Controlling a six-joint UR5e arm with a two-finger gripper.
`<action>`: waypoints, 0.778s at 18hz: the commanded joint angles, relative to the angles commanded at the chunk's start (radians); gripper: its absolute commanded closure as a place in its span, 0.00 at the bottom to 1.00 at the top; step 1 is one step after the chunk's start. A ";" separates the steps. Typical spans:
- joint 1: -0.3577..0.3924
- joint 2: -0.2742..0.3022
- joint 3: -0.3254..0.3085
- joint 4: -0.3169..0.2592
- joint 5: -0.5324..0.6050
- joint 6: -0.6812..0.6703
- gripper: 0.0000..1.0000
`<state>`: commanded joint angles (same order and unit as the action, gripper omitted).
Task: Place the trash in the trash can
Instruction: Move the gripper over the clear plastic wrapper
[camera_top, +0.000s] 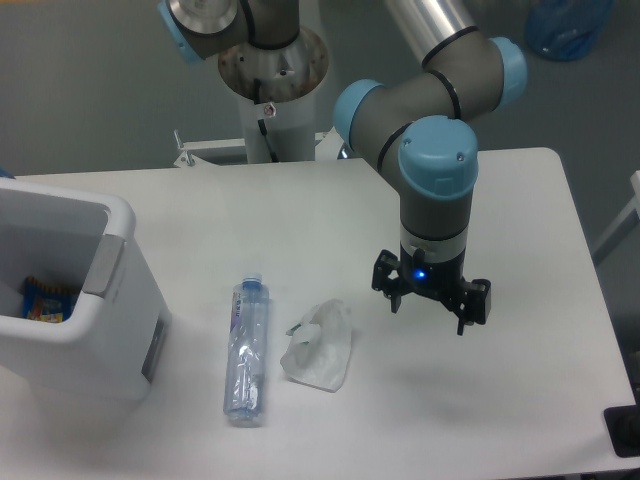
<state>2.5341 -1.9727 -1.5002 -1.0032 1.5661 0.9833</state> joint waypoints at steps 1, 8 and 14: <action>-0.003 -0.002 0.000 0.000 0.020 -0.003 0.00; -0.043 -0.021 -0.040 0.072 0.062 -0.186 0.00; -0.072 -0.025 -0.138 0.212 0.058 -0.259 0.00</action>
<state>2.4621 -1.9972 -1.6382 -0.7915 1.6245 0.7241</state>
